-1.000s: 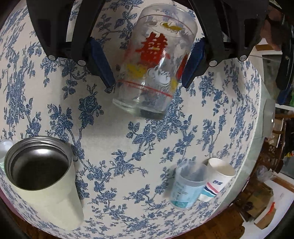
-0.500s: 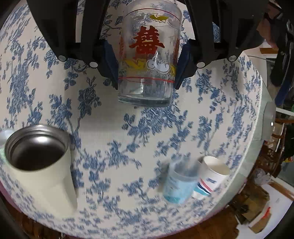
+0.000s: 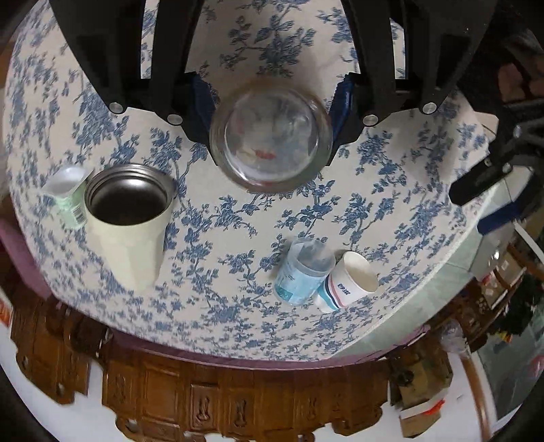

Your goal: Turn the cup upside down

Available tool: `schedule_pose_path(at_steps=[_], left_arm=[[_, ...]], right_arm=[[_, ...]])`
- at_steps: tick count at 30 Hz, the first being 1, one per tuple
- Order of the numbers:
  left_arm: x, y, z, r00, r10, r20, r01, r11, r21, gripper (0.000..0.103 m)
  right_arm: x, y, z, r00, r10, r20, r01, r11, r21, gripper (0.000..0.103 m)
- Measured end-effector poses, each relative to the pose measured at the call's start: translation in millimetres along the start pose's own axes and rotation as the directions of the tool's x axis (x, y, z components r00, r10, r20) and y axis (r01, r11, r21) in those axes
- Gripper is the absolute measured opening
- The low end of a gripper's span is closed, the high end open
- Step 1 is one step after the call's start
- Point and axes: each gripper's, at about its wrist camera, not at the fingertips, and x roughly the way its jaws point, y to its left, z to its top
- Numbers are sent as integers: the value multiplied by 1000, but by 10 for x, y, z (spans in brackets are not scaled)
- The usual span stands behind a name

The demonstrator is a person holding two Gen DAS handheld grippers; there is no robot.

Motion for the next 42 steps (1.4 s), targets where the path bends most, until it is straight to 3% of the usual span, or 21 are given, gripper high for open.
schedule_pose_path(at_steps=[9,20,30,36,42], left_arm=[[-16,-10,-3,1000,19,9,-19,1000,11,95],[-24,-28,-7,1000,21,4,-21,1000,19,95],[-15,-92,-37,1000,26,-5,-26,999,34,95],[-104,-230,-62,1000,27,-8,-27,999,48,95],[-269,-395,-72,999,43,-2,-42,998,51,95]], right_arm=[[71,59,32,1000,-10,9,11,999,-32,59],[82,10,-7,998,49,43,-51,998,38,63],[-212,-83,-250,990,43,131,-53,995,79,76],[-530,-188,-420,980,-10,200,-17,991,130,99],[-805,-289,-554,973,-55,223,18,986,166,101]])
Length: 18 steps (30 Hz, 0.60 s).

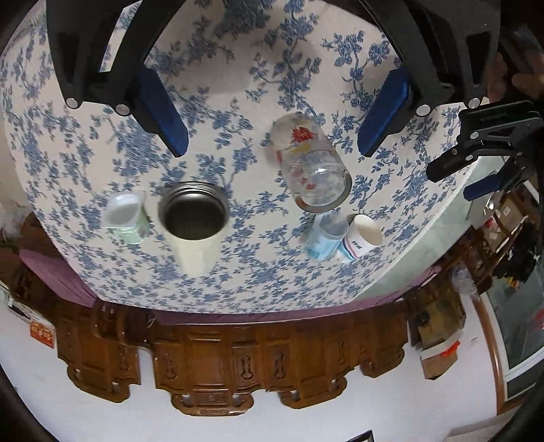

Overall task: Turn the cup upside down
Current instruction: 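Lower the inverted glass jar onto the tablecloth and open the right tool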

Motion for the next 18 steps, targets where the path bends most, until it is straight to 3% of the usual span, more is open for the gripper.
schedule_pose_path(at_steps=[18], left_arm=[[-705,-339,-184,1000,-1,20,0,1000,19,95]], right_arm=[[-779,-99,-220,993,-17,119,14,1000,26,101]])
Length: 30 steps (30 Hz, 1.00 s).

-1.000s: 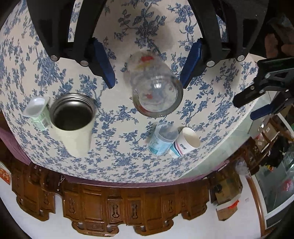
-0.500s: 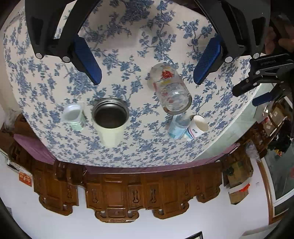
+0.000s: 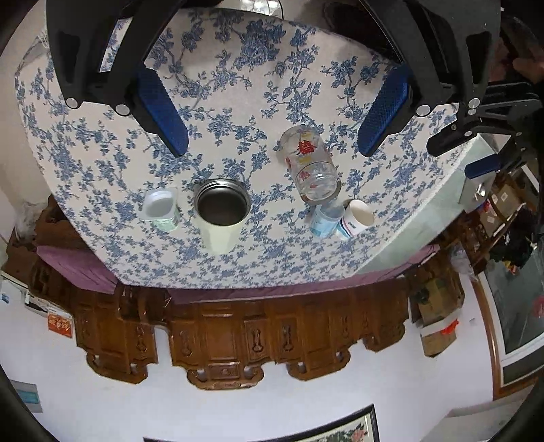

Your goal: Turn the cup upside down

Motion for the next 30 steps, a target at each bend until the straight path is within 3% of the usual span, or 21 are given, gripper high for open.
schedule_pose_path(at_steps=[6,15,30], left_arm=[[-469,-91,38,996,-7,88,7,1000,2,95],[-1163,-174,47,975,12,221,-10,1000,-6,95],[-1356,-168,-1,967,13,254,-8,1000,-20,95]], right_arm=[[-448,44,-1,996,-16,93,17,1000,-10,101],[-1120,151,-3,971,-16,237,22,999,-24,100],[-1399,249,14,956,-10,294,21,999,-34,100]])
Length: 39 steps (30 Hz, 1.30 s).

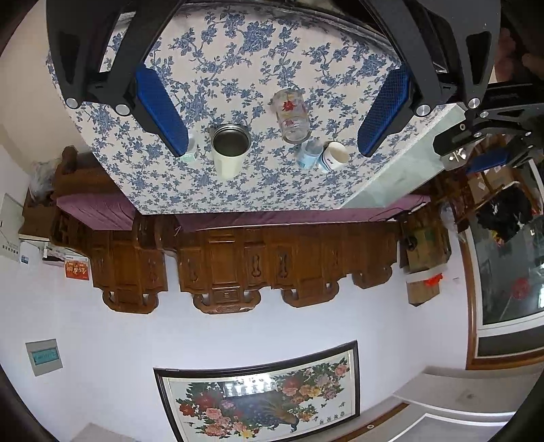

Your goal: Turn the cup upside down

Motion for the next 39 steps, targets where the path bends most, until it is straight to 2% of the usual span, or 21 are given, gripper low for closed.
schedule_pose_path(at_steps=[39], left_arm=[[-50,12,32,1000,13,21,-13,1000,-15,95]], right_arm=[[23,55,-21,1000,-5,3,5,1000,-3,101]])
